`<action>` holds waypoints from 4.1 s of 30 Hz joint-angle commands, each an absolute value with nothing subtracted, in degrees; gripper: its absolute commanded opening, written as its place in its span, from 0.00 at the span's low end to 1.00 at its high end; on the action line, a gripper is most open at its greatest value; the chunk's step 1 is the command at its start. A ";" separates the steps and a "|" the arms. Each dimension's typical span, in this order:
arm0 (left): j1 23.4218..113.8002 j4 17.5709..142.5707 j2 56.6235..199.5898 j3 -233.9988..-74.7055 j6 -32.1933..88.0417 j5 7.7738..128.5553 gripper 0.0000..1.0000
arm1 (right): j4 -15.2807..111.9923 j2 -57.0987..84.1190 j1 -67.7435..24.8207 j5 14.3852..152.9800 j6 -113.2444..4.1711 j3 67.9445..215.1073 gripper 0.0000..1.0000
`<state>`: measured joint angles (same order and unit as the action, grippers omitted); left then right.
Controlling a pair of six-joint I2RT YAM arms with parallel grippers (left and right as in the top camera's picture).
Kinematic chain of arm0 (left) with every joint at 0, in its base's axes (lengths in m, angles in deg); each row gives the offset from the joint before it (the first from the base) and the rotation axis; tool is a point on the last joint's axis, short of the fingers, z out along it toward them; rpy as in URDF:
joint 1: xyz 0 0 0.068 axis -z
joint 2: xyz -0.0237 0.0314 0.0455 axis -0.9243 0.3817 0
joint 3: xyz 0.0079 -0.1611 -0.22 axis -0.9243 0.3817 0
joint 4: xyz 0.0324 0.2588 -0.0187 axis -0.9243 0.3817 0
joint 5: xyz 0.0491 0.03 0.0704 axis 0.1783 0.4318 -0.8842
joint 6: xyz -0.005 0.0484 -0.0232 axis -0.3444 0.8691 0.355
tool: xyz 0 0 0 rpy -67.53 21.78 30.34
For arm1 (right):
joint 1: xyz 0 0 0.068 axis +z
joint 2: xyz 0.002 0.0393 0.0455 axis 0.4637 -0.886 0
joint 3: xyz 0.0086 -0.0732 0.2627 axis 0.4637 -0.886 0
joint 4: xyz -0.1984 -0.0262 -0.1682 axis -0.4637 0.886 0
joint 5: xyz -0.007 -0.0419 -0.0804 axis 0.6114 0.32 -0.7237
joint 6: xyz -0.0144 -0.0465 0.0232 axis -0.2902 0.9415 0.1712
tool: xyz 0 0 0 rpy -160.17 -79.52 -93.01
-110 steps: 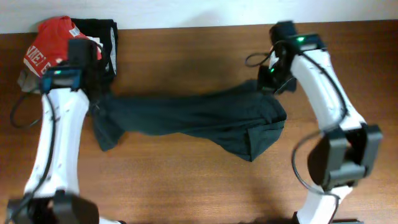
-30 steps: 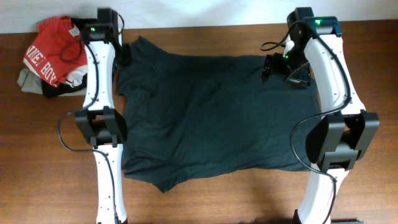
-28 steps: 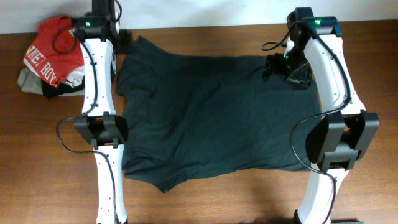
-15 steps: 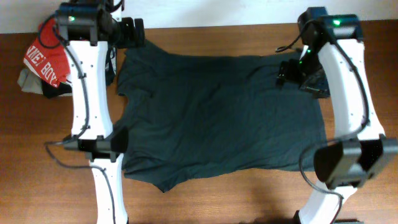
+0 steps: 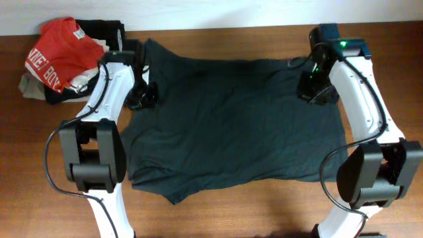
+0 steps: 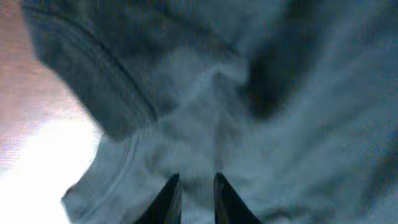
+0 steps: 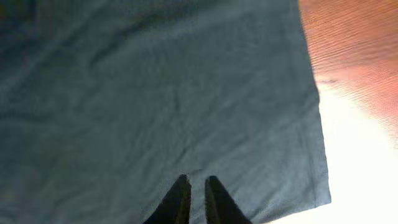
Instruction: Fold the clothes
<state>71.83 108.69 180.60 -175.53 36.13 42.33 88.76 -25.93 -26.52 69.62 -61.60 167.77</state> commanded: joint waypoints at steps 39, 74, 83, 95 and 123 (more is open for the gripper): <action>73.54 109.39 161.89 -142.90 27.54 51.73 0.03 | 71.01 -22.63 -36.60 80.81 -57.29 136.71 0.04; 84.01 124.47 145.47 -151.62 27.52 43.29 0.06 | 89.02 -4.45 -62.76 91.56 -54.36 150.39 0.40; 106.19 125.50 143.64 -134.64 14.67 52.45 0.82 | 88.26 -3.94 -57.16 91.52 -54.12 150.26 0.97; 100.75 102.07 143.66 -111.51 5.77 57.72 0.99 | 87.86 -3.94 -57.16 91.52 -54.14 150.21 0.97; 93.21 98.66 143.64 -112.63 13.20 50.05 0.64 | 89.52 -3.94 -57.16 91.50 -53.92 150.15 0.97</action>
